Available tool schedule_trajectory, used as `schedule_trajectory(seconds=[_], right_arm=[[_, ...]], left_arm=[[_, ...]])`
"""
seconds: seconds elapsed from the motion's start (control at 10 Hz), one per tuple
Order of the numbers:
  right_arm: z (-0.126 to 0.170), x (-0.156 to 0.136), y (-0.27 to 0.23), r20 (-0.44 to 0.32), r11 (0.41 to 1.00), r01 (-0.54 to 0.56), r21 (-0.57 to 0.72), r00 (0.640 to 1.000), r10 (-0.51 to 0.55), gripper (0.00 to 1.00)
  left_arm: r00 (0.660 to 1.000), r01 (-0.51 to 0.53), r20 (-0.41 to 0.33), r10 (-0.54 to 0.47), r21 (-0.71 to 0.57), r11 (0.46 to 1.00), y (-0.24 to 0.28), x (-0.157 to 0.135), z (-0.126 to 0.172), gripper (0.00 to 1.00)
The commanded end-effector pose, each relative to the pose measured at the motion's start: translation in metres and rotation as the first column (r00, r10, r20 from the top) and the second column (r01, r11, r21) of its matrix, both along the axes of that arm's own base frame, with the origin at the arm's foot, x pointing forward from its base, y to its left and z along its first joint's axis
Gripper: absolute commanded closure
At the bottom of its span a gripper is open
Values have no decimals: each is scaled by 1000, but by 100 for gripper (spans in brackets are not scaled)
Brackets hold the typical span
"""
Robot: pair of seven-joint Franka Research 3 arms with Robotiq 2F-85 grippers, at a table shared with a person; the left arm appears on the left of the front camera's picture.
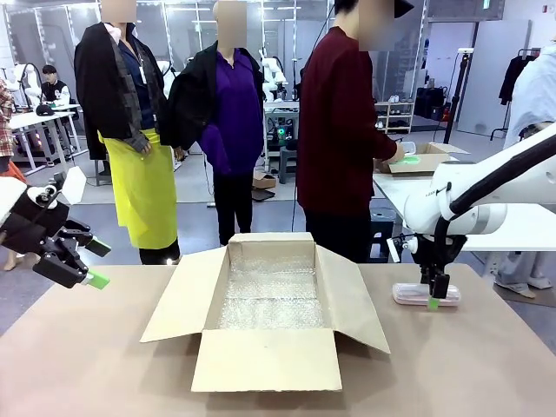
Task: Pack the glasses set securely to prepare it for shipping.
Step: Place the Glasses case inside the Package Box.
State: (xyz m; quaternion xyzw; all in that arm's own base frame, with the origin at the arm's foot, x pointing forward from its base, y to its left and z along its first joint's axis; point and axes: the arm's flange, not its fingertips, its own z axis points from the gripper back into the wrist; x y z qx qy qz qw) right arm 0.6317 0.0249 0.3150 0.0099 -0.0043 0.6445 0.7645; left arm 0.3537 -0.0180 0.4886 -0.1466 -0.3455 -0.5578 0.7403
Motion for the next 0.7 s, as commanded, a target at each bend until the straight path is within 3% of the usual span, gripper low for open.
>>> schedule_trajectory(seconds=[0.0,0.2,0.5,0.6], right_arm=[[-6,6,0,5,1000,-20,2,1000,20,0],[-10,9,0,13,1000,-10,13,1000,10,0],[-3,7,1,44,999,-17,31,999,16,90],[-2,7,1,38,999,-21,41,999,19,100]], left_arm=[[1000,26,8,-26,-18,1000,2,1,1,0],[1000,26,8,-26,-18,1000,2,1,1,0],[1000,26,8,-26,-18,1000,2,1,1,0],[1000,26,8,-26,-18,1000,2,1,1,0]])
